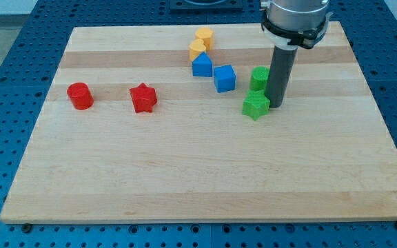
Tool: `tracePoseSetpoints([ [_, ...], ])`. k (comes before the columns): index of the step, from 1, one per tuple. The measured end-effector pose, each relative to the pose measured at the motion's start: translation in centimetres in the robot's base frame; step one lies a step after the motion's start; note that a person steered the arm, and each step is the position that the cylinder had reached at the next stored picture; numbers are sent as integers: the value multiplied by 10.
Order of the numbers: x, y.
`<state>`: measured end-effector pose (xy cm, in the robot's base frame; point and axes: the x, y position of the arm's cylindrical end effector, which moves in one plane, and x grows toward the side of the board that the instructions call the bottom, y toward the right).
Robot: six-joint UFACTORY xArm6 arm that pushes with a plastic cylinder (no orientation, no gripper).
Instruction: Move the green star to the right side of the red star
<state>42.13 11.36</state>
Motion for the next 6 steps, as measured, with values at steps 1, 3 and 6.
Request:
tracePoseSetpoints([
  [1, 9, 0],
  [3, 12, -28],
  [6, 53, -91],
])
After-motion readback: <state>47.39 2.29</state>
